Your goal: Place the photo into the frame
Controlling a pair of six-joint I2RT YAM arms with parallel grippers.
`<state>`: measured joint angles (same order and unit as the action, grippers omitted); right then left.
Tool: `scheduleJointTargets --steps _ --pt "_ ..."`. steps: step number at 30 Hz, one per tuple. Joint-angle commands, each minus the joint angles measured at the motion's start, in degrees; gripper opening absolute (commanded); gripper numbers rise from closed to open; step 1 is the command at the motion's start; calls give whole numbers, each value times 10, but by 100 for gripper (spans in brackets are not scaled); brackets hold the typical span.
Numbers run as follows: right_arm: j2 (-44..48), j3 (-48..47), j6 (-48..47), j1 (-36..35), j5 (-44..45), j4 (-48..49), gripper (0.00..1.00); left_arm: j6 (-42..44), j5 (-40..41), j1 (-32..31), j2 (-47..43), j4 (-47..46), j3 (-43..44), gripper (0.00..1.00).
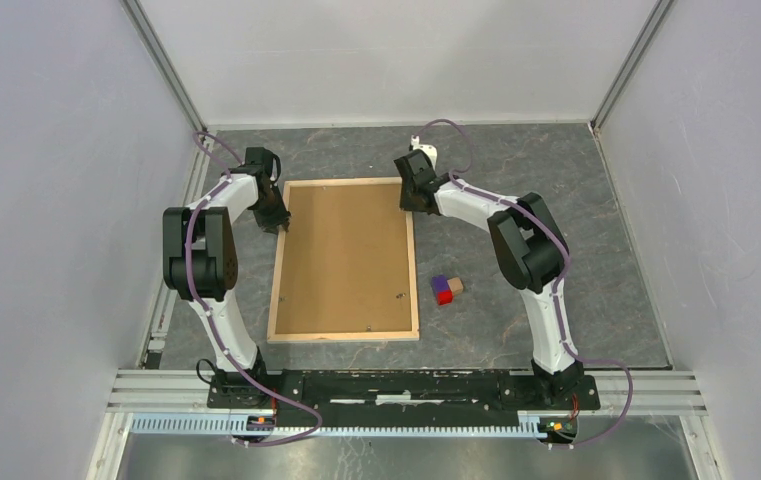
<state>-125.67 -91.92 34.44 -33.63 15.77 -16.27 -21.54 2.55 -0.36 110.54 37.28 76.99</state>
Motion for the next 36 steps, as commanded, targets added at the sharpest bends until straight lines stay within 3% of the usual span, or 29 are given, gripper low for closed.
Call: scheduleJointTargets --steps 1,3,5,11,14,20,21,27,31,36 --pt "-13 20 -13 -14 -34 -62 13 -2 -5 3 19 -13 14 2" --pt "-17 3 -22 -14 -29 -72 10 -3 -6 3 20 -14 14 2" --pt "-20 -20 -34 -13 -22 -86 17 -6 -10 3 22 -14 14 2" --pt "25 -51 -74 -19 12 -129 61 -22 -40 34 29 -14 13 2" --pt "97 12 -100 -38 27 -104 74 -28 -48 38 26 -17 11 2" --pt "252 214 -122 -84 -9 -33 89 -36 -53 38 21 -20 9 2" --pt "278 247 -120 -88 -28 -16 97 -37 -52 38 21 -20 8 2" --pt "375 393 -85 -81 -192 79 98 -48 -48 40 25 -16 11 2" --pt "377 410 -59 -109 -164 53 98 -59 -48 42 27 -12 13 2" --pt "350 420 15 -128 -109 24 87 -73 -43 42 20 -7 13 2"
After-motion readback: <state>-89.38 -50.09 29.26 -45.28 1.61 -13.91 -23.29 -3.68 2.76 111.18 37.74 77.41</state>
